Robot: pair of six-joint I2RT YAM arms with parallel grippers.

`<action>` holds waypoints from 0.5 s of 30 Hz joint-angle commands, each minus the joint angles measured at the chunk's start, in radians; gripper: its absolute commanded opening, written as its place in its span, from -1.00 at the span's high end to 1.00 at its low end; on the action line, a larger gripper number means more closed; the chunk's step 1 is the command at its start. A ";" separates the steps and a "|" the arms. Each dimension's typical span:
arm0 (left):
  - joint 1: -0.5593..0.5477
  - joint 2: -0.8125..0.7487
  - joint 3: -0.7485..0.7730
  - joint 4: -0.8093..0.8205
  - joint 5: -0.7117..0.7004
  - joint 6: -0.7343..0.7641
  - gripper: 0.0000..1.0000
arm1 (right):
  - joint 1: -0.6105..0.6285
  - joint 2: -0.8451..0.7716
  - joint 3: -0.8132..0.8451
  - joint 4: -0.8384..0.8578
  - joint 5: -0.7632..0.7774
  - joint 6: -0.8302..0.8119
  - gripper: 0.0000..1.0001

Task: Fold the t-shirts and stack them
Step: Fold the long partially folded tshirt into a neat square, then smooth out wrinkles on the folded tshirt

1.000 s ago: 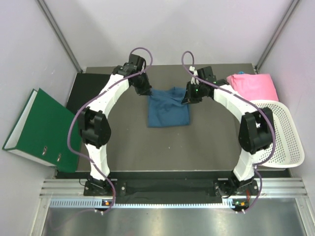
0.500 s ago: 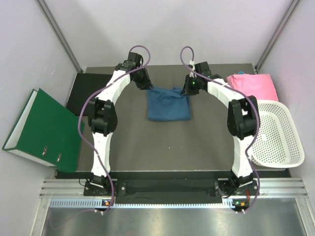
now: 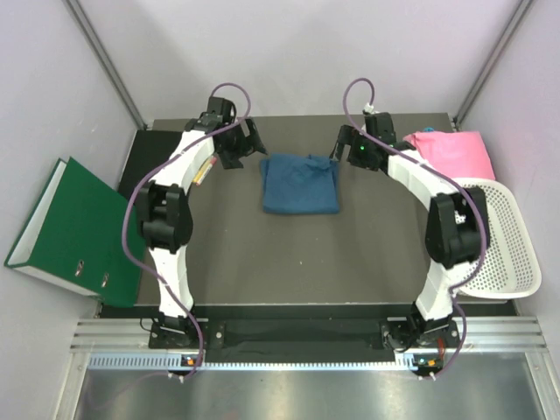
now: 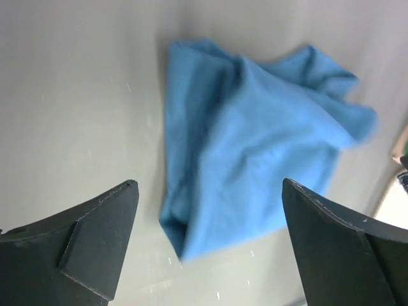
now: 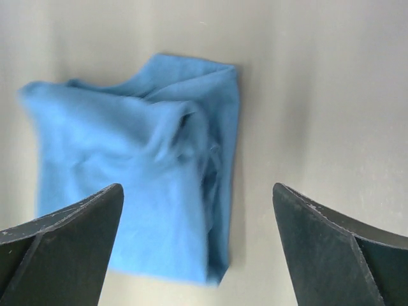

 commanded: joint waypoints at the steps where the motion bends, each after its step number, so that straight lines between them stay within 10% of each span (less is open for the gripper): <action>1: -0.020 -0.186 -0.100 0.071 0.030 0.001 -0.96 | -0.003 -0.142 -0.069 0.059 -0.096 0.006 -0.78; 2: -0.034 -0.198 -0.132 0.078 0.033 -0.010 -0.96 | -0.003 -0.145 -0.081 0.077 -0.130 0.013 -0.60; 3: -0.040 -0.215 -0.149 0.090 0.042 -0.017 -0.96 | -0.003 -0.145 -0.113 0.099 -0.172 0.026 0.61; 4: -0.043 -0.221 -0.165 0.115 0.055 -0.028 -0.96 | -0.002 -0.139 -0.116 0.102 -0.221 0.039 1.00; 15: -0.131 -0.077 -0.212 0.138 0.217 -0.125 -0.96 | 0.007 0.177 0.071 0.071 -0.406 0.074 1.00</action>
